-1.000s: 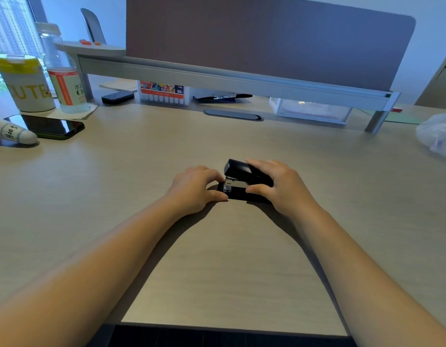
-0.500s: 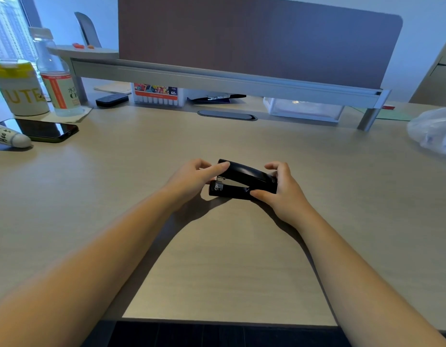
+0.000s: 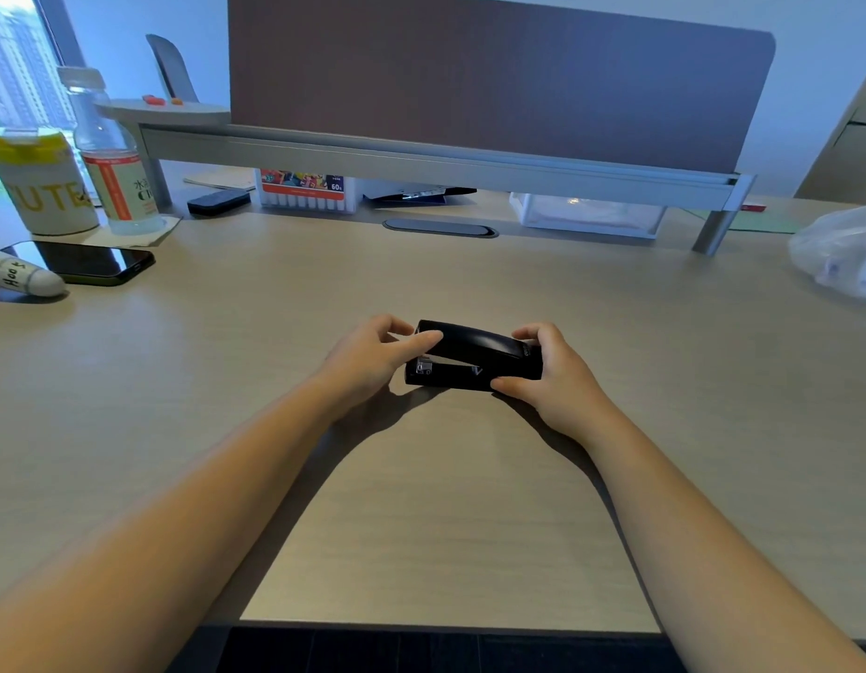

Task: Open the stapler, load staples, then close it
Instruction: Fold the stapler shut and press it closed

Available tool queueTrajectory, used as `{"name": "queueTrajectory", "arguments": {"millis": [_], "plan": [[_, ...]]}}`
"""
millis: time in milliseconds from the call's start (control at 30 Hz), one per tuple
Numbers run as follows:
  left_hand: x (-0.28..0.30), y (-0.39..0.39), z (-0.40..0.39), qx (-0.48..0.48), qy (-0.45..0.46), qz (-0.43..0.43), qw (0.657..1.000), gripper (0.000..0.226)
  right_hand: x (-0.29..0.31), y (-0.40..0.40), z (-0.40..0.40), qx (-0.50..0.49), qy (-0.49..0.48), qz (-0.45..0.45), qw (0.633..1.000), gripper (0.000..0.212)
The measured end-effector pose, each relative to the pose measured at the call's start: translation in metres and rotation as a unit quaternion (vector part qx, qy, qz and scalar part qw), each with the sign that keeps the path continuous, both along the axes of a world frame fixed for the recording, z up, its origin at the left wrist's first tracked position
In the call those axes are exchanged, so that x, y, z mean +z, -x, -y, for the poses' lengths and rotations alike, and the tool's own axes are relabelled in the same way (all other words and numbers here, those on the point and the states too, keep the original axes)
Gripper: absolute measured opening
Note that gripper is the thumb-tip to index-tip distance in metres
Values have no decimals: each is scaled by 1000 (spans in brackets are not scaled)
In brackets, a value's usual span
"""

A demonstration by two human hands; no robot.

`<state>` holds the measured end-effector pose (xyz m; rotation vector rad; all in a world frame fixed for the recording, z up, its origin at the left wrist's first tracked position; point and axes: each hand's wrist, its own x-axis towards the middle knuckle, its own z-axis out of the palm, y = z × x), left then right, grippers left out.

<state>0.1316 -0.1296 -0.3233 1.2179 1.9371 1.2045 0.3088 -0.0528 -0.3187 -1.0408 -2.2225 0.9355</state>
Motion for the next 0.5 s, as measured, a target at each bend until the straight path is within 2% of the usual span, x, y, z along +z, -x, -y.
{"name": "queueTrajectory", "arguments": {"millis": [133, 233, 300, 400, 500], "plan": [[-2, 2, 3, -47, 3, -12, 999, 33, -4, -6, -2, -13, -2, 35, 999, 49], [-4, 7, 2, -65, 47, -157, 984, 48, -7, -6, -3, -43, -10, 47, 998, 48], [-4, 6, 1, -41, 60, -237, 969, 47, -7, -5, -3, -54, -11, 47, 997, 48], [-2, 3, -4, -22, 61, -255, 965, 38, -6, -3, -7, -61, -16, 52, 997, 47], [-2, 9, -14, -24, 69, -264, 962, 38, -5, 3, -16, -68, -30, 58, 996, 46]]}}
